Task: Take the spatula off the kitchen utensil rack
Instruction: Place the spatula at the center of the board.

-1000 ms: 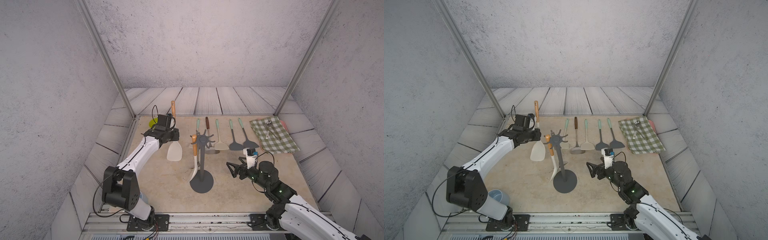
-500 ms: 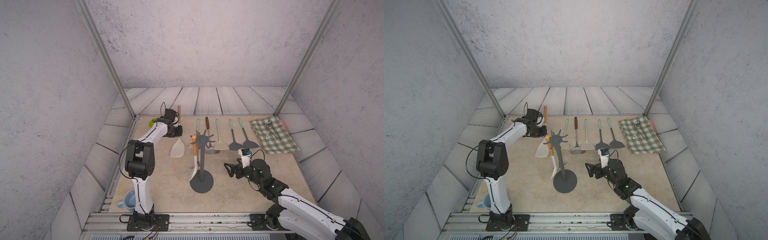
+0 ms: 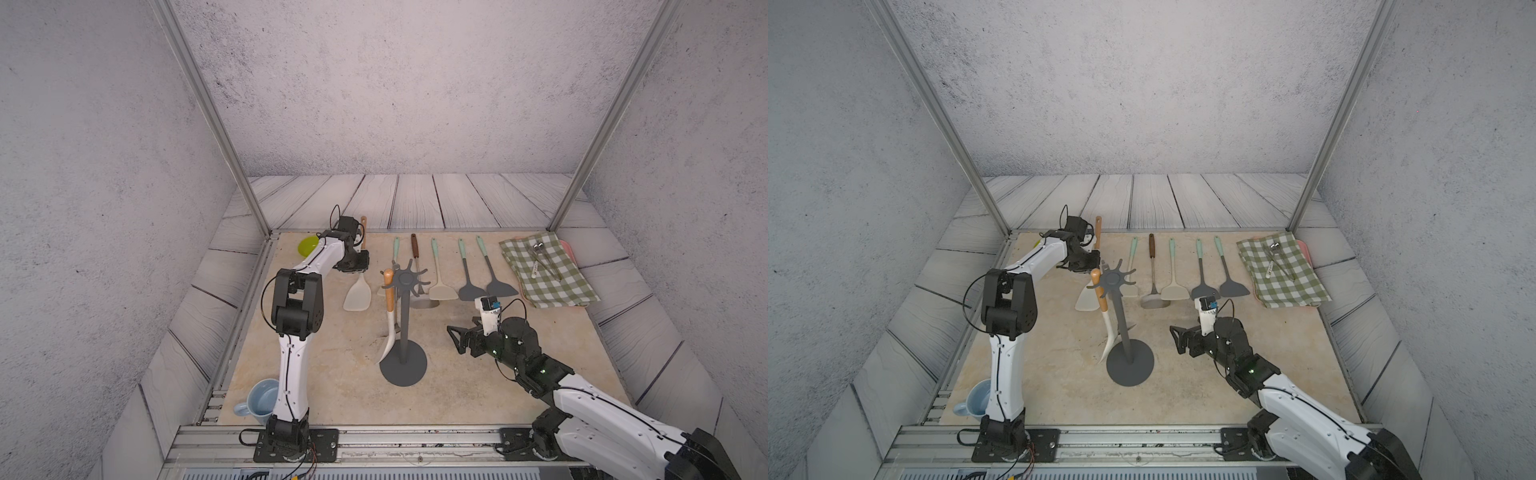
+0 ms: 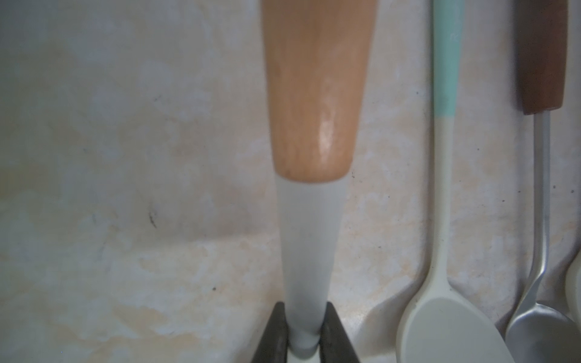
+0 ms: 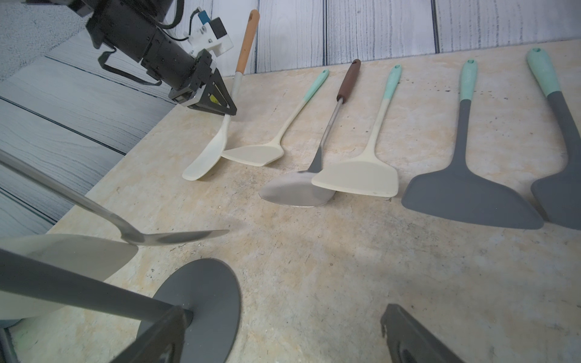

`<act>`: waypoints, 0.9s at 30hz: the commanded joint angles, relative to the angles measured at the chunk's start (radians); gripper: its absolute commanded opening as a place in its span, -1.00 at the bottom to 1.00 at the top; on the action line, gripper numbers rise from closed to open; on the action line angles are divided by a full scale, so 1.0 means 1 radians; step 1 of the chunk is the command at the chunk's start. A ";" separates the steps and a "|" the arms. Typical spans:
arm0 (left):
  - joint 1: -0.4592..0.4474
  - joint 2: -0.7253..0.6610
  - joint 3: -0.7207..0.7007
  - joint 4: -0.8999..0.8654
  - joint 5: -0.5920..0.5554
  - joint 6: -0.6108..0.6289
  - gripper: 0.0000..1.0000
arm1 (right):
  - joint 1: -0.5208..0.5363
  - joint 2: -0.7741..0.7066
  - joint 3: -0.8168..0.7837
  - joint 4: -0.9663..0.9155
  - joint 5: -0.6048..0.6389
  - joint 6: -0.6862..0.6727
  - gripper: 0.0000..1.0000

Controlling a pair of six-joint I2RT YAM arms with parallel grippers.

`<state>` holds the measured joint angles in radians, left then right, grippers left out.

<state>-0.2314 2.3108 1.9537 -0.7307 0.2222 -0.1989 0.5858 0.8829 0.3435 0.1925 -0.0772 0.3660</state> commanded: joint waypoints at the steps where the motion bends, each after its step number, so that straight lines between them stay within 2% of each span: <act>1: 0.004 0.035 0.046 -0.048 0.023 0.000 -1.00 | -0.002 0.008 0.014 0.019 -0.008 0.005 0.98; 16: -0.014 0.165 0.161 -0.089 0.071 -0.022 -1.00 | -0.002 0.042 0.023 0.030 -0.025 0.013 0.98; 27: -0.022 0.182 0.196 -0.099 0.094 -0.044 -1.00 | -0.001 0.036 0.024 0.029 -0.035 0.020 0.98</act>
<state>-0.2440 2.4622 2.1220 -0.8150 0.2863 -0.2291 0.5858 0.9260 0.3447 0.2073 -0.1005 0.3733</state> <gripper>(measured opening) 0.187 0.989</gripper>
